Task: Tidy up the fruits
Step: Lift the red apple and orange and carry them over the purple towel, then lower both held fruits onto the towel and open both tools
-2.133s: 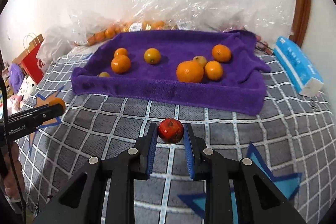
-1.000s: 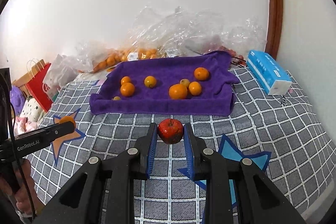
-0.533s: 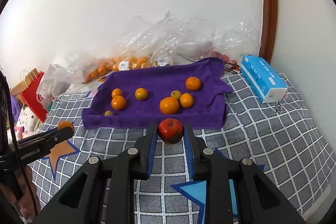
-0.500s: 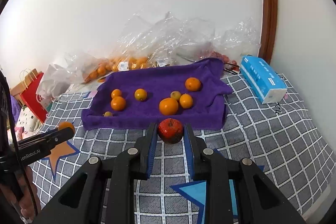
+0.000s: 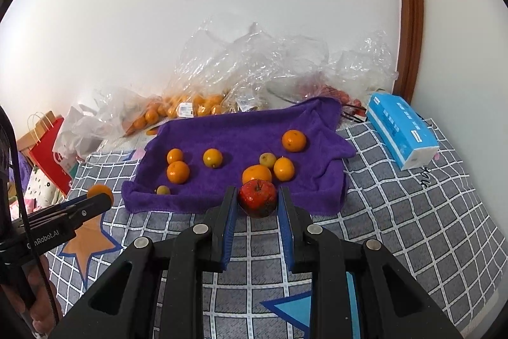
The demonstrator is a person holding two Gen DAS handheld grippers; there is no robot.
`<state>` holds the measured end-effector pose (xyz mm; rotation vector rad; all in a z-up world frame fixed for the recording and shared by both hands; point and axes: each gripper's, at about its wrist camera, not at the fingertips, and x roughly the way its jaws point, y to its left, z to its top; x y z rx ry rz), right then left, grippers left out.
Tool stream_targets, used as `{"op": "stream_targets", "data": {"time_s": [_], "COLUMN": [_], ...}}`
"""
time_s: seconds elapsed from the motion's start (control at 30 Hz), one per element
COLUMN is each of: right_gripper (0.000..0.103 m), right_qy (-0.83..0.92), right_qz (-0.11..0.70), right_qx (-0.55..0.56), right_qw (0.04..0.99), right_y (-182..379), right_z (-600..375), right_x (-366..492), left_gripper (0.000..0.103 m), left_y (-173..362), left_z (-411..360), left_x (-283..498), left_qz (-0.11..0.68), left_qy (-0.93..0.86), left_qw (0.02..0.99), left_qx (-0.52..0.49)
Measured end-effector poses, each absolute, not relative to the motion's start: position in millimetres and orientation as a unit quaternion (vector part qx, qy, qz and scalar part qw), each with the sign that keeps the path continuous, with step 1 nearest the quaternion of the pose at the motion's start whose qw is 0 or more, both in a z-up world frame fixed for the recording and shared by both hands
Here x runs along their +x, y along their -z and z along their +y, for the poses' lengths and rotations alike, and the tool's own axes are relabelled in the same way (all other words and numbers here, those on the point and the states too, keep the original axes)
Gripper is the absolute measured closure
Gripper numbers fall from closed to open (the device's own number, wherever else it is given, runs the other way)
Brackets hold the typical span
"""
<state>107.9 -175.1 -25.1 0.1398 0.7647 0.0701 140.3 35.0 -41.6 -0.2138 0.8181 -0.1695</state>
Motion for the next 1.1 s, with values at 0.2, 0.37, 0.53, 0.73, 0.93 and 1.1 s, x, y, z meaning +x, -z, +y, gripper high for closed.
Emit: {"op": "stream_targets", "data": {"time_s": [0.2,0.37,0.53,0.73,0.93,1.1], "right_gripper": [0.078,0.078,0.078,0.078,0.078,0.078], "right_qy": [-0.034,-0.033,-0.033,-0.033,-0.033,-0.032], "right_qz": [0.374,0.377,0.378,0.378,0.382,0.384], "right_qx": [0.067,0.068,0.066,0.065,0.064,0.065], "right_qw": [0.925,0.923,0.923,0.923,0.921,0.920], "right_y": [25,27,28,30,34,37], "right_z": [-176,-176,-176,-174,-171,-171], "right_x": [113,117,123,130,138,144], "left_gripper": [0.067,0.067,0.067,0.067,0.067,0.067], "left_y": [39,37,37,39,39,39], "left_z": [36,37,40,43,44,45], "left_x": [147,155,161,169,172,179], "left_qz": [0.396,0.396,0.395,0.396,0.397,0.398], "left_qy": [0.083,0.082,0.081,0.083,0.083,0.082], "left_qw": [0.909,0.909,0.908,0.907,0.907,0.906], "left_qx": [-0.104,-0.106,-0.111,-0.115,-0.115,-0.114]}}
